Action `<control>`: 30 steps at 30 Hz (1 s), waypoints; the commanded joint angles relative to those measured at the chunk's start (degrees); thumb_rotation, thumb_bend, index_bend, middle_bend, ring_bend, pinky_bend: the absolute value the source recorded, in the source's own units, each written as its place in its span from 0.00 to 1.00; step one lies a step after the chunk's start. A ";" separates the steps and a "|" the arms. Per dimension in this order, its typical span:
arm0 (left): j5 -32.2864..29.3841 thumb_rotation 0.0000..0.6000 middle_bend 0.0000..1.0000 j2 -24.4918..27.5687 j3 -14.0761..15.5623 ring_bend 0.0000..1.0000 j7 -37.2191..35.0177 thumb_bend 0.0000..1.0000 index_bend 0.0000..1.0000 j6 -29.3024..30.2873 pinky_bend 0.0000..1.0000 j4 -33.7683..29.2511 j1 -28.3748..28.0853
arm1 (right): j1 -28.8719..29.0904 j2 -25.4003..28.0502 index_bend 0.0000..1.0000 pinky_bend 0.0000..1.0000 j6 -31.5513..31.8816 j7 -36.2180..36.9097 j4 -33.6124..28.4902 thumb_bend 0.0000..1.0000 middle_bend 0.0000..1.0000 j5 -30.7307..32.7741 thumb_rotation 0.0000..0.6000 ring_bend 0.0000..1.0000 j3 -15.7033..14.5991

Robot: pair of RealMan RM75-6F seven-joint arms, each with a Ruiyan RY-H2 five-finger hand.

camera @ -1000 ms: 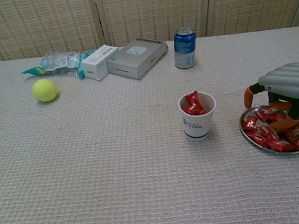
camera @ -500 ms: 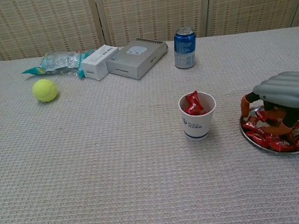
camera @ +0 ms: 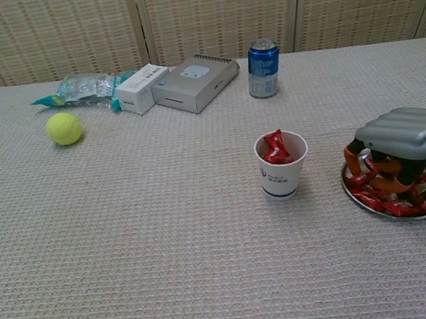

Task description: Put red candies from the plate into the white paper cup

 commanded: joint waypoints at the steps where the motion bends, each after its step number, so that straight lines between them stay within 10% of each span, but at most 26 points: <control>1: 0.02 1.00 0.00 0.07 0.00 0.00 -0.12 0.45 0.00 0.01 0.26 -0.01 0.02 | 0.09 -0.39 0.53 1.00 -0.22 -0.55 0.30 0.20 0.92 0.43 1.00 0.90 0.08; 30: -0.01 1.00 0.00 -0.36 0.06 0.00 0.70 0.45 0.00 -0.04 0.26 -0.03 -0.09 | -0.40 8.02 0.63 1.00 5.31 8.17 -13.22 0.20 0.92 -5.18 1.00 0.91 7.19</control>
